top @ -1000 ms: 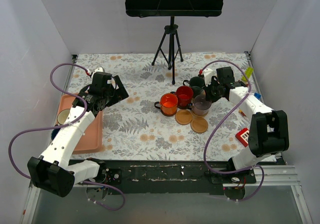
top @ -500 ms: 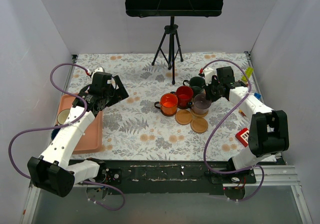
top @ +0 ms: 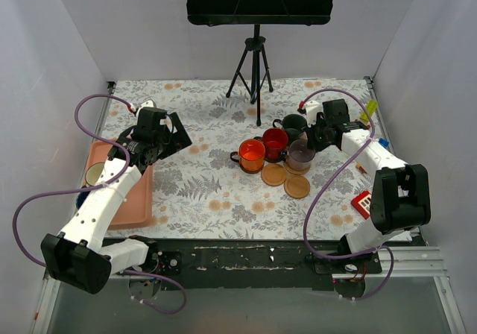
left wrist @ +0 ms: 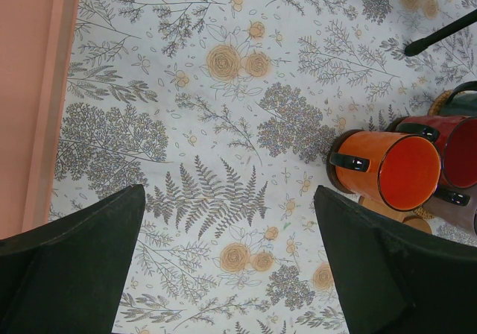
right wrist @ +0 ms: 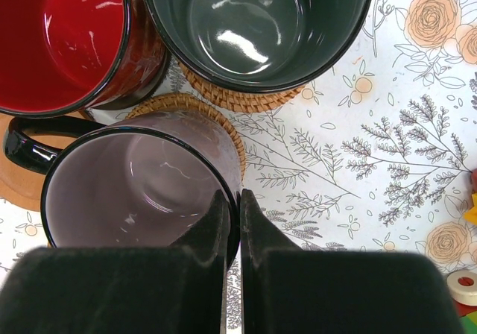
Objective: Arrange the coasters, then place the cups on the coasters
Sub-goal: Place the cup on the coaster.
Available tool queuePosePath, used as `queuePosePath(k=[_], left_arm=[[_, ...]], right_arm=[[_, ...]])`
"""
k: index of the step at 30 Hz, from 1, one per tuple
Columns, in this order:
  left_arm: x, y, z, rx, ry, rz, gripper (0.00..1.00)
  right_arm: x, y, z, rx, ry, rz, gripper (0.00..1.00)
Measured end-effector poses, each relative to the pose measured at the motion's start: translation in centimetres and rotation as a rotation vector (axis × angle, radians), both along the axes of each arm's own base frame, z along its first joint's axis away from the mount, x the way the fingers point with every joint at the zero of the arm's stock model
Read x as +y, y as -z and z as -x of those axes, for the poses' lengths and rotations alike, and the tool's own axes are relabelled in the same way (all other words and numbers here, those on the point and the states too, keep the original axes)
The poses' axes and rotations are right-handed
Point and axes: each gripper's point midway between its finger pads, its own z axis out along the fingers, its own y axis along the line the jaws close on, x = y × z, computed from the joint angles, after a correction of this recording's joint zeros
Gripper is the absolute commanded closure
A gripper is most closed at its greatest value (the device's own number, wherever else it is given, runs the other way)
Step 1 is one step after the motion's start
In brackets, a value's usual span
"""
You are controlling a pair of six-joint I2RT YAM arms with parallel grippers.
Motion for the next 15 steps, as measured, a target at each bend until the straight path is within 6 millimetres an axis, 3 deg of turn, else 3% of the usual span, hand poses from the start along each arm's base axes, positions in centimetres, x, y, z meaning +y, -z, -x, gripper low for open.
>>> queuePosePath(k=[15], left_arm=[[0.03, 0.17, 0.05, 0.004, -0.001, -0.001, 0.02]], right_arm=[[-0.33, 0.13, 0.1, 0.016, 0.054, -0.002, 0.99]])
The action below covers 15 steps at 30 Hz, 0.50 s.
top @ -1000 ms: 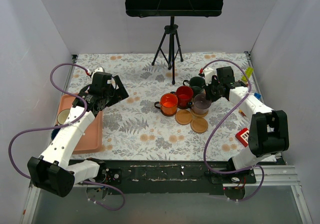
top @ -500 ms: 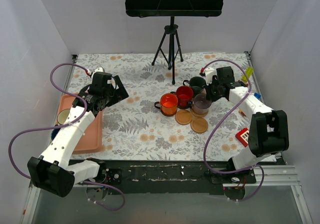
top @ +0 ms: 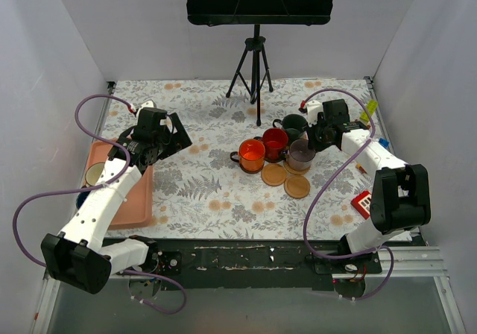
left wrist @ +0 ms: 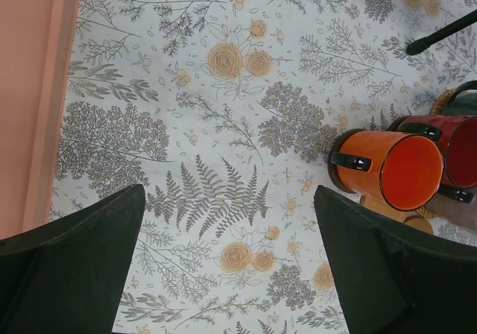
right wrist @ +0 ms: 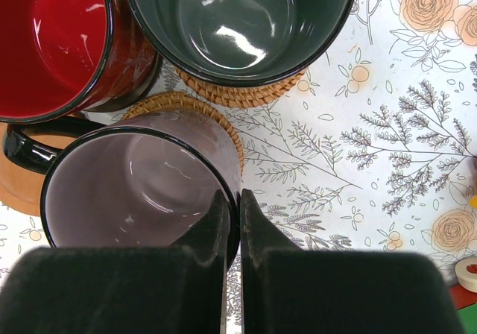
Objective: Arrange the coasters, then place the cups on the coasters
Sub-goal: Place the cup on the coaster.
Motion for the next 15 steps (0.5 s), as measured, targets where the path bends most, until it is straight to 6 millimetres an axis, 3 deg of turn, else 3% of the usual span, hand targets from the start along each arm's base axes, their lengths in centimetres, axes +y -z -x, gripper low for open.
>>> queuePosePath(k=[7, 15], left_arm=[[0.0, 0.11, 0.04, 0.003, 0.001, -0.001, 0.02], [0.05, 0.35, 0.12, 0.008, 0.0, -0.003, 0.02]], right_arm=[[-0.07, -0.04, 0.06, 0.005, 0.01, 0.003, 0.98], [-0.21, -0.09, 0.22, 0.016, 0.03, 0.011, 0.82]])
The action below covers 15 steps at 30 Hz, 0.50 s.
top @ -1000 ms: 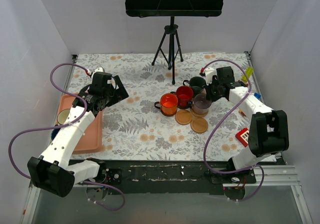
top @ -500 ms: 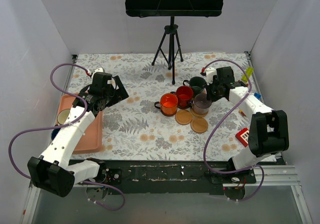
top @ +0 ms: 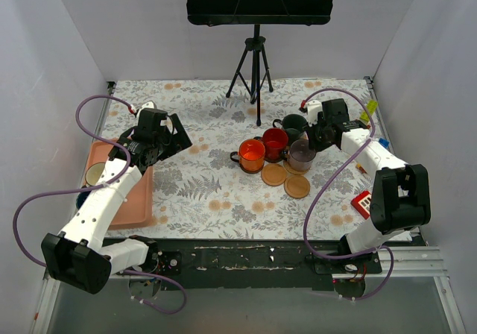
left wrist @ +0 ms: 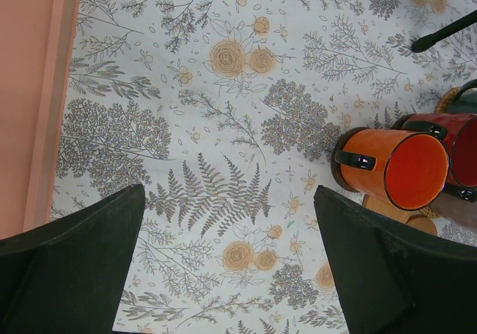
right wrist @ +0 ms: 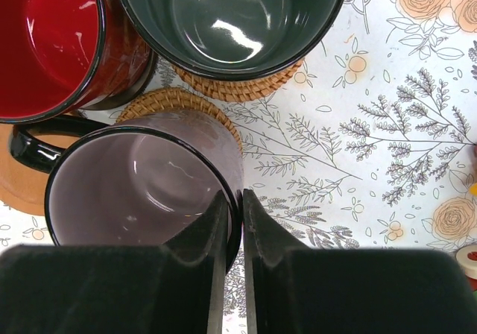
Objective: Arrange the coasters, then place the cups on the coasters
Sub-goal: Place the cup on the coaster.
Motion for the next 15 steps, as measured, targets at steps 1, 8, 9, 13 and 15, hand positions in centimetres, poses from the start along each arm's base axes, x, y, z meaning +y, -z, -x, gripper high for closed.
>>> queuePosePath(k=[1, 8, 9, 13, 15], left_arm=[[0.0, 0.0, 0.0, 0.0, 0.0, 0.0, 0.02], [0.0, 0.0, 0.0, 0.0, 0.0, 0.0, 0.02], [0.0, 0.0, 0.0, 0.0, 0.0, 0.0, 0.02], [0.0, 0.0, 0.0, 0.0, 0.0, 0.0, 0.02], [0.0, 0.0, 0.0, 0.0, 0.0, 0.0, 0.02]], right_arm=[[0.0, 0.0, 0.0, 0.0, 0.001, -0.001, 0.8], [0.2, -0.8, -0.6, -0.021, 0.013, -0.017, 0.66], [0.3, -0.9, -0.8, -0.025, 0.016, -0.021, 0.65], [0.4, -1.2, -1.0, -0.036, 0.019, -0.028, 0.55], [0.4, -1.2, -1.1, -0.038, 0.021, -0.03, 0.51]])
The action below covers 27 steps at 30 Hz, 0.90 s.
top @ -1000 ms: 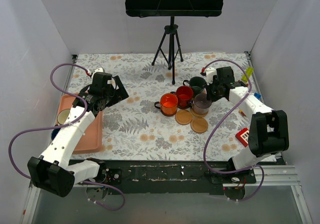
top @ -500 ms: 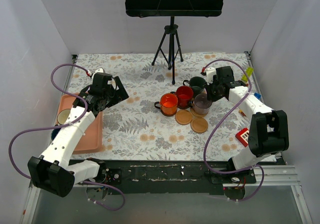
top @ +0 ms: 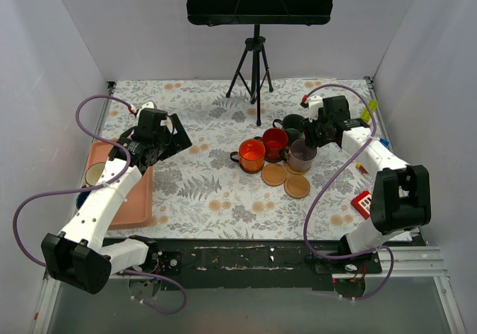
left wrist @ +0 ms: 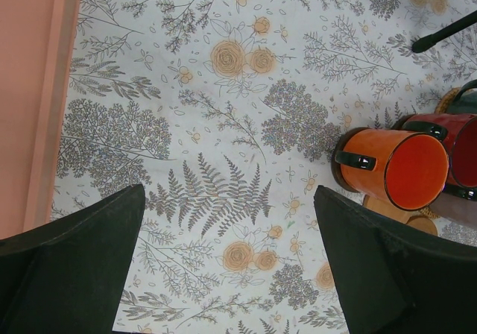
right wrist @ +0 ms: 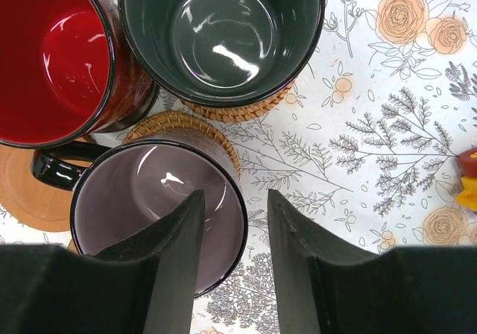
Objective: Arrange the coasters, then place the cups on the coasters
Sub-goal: Place the cup on the coaster, then pick up the cup from the tray.
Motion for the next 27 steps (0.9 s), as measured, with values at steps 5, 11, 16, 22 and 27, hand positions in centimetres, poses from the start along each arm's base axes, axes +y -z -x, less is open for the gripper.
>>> queuePosePath(k=[5, 11, 16, 22, 27], left_arm=[[0.2, 0.0, 0.0, 0.001, -0.005, -0.007, 0.02], [1.7, 0.3, 0.5, 0.032, -0.065, -0.057, 0.02], [6.3, 0.4, -0.1, 0.057, -0.241, -0.042, 0.02], [14.0, 0.4, 0.9, 0.094, -0.576, 0.004, 0.02], [18.7, 0.5, 3.0, 0.11, -0.798, -0.035, 0.02]], right_arm=[[-0.1, -1.3, 0.0, -0.035, 0.003, -0.004, 0.46], [-0.5, -5.3, 0.0, -0.144, 0.023, -0.011, 0.41], [-0.6, -9.5, -1.2, -0.242, 0.053, -0.03, 0.41], [-0.3, -14.2, -2.5, -0.327, 0.085, -0.072, 0.42], [-0.2, -16.7, -2.8, -0.362, 0.115, -0.108, 0.46]])
